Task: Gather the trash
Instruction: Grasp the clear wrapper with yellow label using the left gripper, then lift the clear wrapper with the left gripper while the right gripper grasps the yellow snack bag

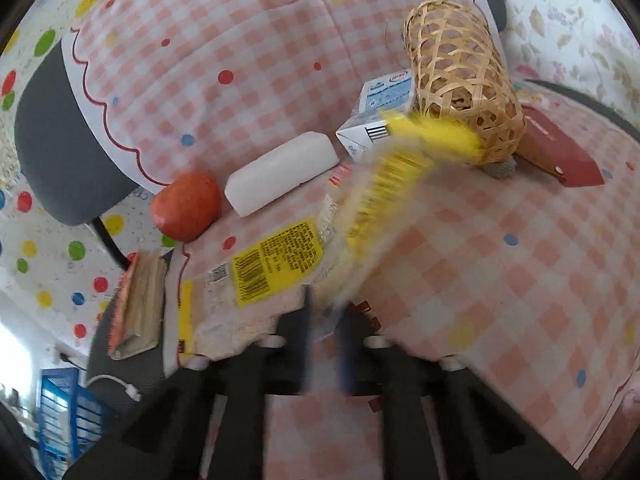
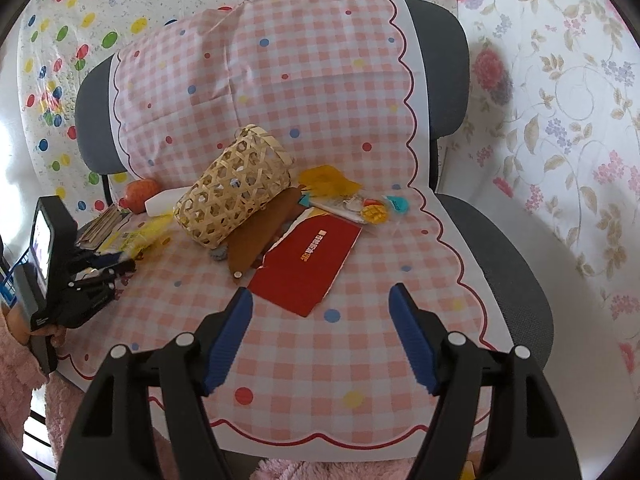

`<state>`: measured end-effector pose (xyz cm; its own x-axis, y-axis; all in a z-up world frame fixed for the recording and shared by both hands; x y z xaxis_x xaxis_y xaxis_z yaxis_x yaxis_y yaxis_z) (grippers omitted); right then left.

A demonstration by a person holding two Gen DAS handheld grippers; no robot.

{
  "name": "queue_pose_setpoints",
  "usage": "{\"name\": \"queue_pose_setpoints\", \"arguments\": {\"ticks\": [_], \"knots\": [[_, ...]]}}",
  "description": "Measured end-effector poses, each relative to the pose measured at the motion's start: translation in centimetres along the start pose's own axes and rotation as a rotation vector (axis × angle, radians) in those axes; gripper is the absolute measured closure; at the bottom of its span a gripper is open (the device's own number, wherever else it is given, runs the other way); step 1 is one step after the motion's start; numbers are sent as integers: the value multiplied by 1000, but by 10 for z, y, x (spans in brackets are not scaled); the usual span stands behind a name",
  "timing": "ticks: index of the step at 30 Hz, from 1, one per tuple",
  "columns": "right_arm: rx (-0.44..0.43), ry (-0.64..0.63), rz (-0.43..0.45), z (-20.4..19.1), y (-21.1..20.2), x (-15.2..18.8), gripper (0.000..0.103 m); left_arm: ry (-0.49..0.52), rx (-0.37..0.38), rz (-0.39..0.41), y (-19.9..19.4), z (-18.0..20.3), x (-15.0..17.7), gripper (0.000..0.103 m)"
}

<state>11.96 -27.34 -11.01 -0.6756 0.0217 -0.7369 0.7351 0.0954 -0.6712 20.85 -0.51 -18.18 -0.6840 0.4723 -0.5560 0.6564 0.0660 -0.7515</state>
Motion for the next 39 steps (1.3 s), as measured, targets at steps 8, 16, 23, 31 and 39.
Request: {"name": "queue_pose_setpoints", "arguments": {"ticks": [8, 16, 23, 31, 39], "knots": [[-4, 18, 17, 10, -7, -1, 33, -324, 200, 130, -82, -32, -6, 102], [-6, -17, 22, 11, 9, -16, 47, -500, 281, 294, -132, -32, -27, 102], [-25, -33, -4, 16, 47, -38, 56, -523, 269, 306, -118, -36, -52, 102], [-92, -58, 30, 0, 75, -83, 46, -531, 233, 282, -99, -45, -63, 102], [-54, -47, -58, 29, 151, -98, 52, -538, 208, 271, -77, -53, -79, 102]]}}
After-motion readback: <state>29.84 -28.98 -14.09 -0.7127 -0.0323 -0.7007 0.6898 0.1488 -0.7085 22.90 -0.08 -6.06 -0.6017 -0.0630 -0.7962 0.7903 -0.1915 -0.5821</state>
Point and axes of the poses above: each gripper's, at about its wrist camera, not at the fingertips, and y roughly the way its jaws point, z to its right, x to its underside, the point moved 8 cm from there along y, roughly the way its jaws point, and after that the axes turned 3 degrees about -z, right-handed, at the moved point
